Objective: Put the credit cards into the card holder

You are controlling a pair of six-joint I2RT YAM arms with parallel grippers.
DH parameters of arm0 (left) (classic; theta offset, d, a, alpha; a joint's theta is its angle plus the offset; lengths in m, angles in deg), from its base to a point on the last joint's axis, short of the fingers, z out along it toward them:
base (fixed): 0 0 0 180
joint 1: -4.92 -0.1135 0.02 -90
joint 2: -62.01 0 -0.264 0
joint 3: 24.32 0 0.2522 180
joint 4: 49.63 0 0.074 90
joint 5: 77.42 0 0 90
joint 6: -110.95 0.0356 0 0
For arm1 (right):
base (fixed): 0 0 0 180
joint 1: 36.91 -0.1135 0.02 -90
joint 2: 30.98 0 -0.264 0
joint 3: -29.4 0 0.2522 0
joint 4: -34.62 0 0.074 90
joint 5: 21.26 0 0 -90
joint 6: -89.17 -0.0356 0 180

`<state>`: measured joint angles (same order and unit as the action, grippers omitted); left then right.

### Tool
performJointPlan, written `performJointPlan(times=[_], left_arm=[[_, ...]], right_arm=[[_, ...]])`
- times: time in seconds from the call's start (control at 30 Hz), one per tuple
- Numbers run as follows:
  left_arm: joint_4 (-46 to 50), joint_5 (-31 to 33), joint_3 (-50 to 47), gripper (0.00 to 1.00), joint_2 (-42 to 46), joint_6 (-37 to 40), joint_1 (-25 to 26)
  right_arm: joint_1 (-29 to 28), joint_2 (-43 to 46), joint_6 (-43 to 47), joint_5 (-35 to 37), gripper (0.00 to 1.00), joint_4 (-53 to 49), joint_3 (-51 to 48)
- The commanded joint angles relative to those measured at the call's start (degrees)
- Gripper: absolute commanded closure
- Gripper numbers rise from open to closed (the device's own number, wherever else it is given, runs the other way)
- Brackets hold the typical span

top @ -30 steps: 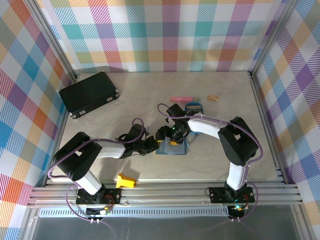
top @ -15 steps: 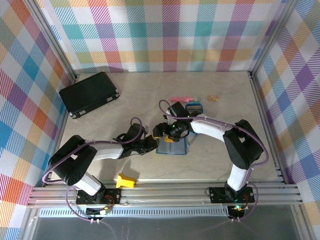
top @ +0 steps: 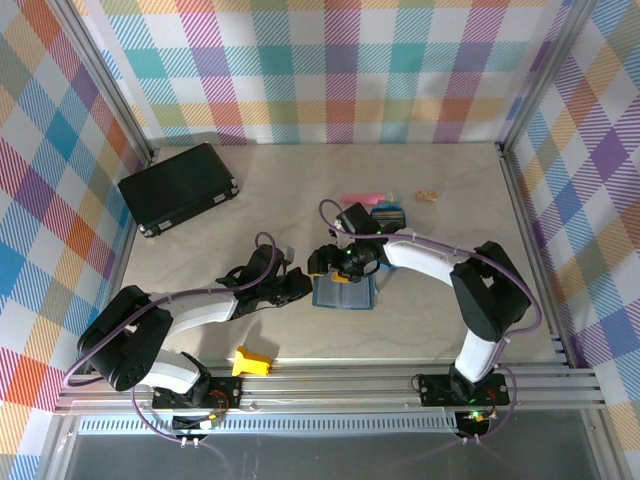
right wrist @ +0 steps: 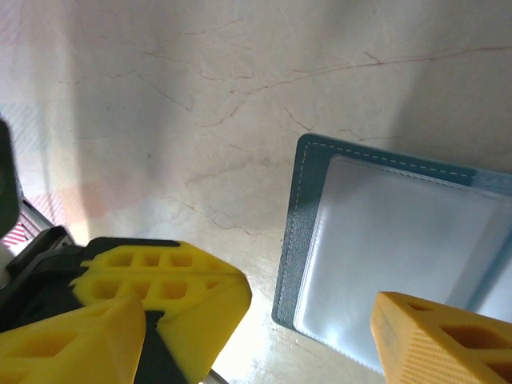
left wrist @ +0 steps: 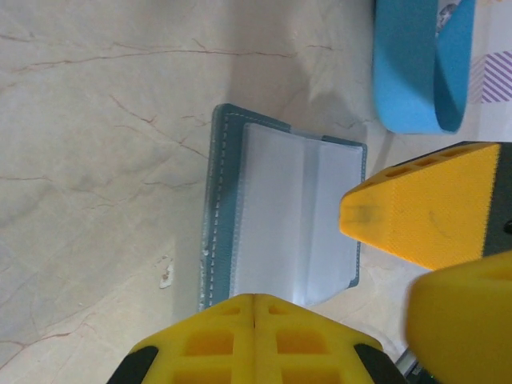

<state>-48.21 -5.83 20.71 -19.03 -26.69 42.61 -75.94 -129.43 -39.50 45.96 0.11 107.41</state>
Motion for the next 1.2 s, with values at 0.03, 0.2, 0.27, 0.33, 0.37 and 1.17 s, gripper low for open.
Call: performJointPlan(times=[0.03, 0.2, 0.27, 0.33, 0.37, 1.17], left_arm=[[-2.79, -1.76, -0.77, 1.0, 2.41, 2.94, -0.08], [-4.28, -0.37, -1.16, 1.0, 6.89, 7.16, -0.08], [-4.02, 0.36, -0.69, 0.99, 8.68, 10.05, -0.08], [-3.54, 0.96, 0.13, 0.97, 9.94, 12.93, -0.08], [-3.28, 0.93, 0.77, 0.94, 10.27, 14.59, -0.08], [20.24, -17.79, 19.22, 0.32, 1.83, 79.12, -1.23]], right_arm=[[4.9, 9.43, 6.31, 1.88, 0.28, 0.26, -3.09], [13.46, 23.54, 15.88, 2.22, 0.29, 3.03, -8.26], [17.62, 28.33, 19.87, 2.97, 0.29, 2.89, -9.16], [20.69, 31.85, 24.24, 5.14, 0.29, 3.14, -10.0], [21.51, 33.31, 26.63, 7.45, 0.28, 2.93, -10.23], [31.36, 13.1, 103.41, 2.41, 0.17, -10.43, 2.64]])
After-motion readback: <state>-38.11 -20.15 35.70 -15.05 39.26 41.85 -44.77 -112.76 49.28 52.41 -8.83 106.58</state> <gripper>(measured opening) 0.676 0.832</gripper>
